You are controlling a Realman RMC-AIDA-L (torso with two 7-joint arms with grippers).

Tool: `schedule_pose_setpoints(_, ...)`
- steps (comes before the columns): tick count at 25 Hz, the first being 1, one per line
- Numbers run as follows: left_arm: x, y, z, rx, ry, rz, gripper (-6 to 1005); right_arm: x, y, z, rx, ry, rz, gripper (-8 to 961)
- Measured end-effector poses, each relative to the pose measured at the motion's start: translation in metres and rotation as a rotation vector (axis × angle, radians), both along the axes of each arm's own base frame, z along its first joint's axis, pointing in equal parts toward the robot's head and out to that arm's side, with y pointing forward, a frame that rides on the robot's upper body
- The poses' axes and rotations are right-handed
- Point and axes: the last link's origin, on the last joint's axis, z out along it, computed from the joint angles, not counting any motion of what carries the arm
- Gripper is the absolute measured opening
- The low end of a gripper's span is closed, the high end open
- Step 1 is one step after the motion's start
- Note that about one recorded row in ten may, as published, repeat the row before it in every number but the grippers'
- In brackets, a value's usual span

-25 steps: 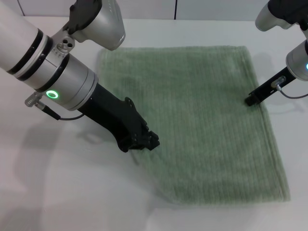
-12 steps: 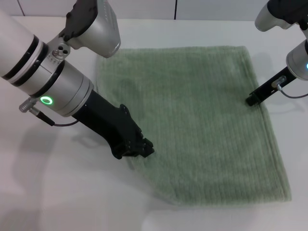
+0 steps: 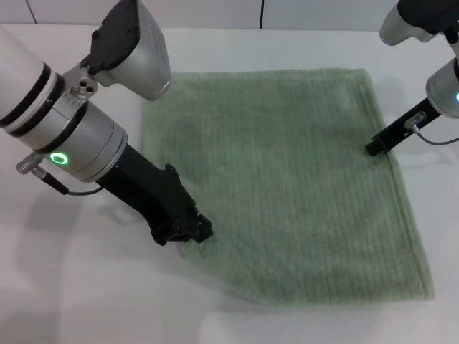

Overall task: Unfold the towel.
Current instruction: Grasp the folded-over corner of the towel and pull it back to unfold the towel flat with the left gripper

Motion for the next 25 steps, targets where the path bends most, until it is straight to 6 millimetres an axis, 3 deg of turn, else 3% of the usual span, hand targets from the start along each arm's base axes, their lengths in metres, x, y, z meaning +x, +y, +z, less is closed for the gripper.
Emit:
schedule_pose_setpoints(13,-0.007,0.0,0.001,-0.017,0.015,-0.002,66,-0.002,0.001,-0.001,0.0,0.0,0.006,0)
schedule_pose_setpoints(18,-0.01,0.001,0.005,-0.008,0.004,-0.006,260,-0.002,0.0,-0.003,-0.005,0.001,0.003,0)
schedule_pose_setpoints(22,-0.011,0.007,0.012,0.029,-0.026,-0.018,493,-0.003,0.0,-0.003,-0.004,0.001,0.002,-1)
schedule_pose_setpoints(25,-0.01,0.015,0.017,0.086,-0.074,-0.041,524,-0.003,0.001,-0.003,-0.004,0.001,0.002,-1)
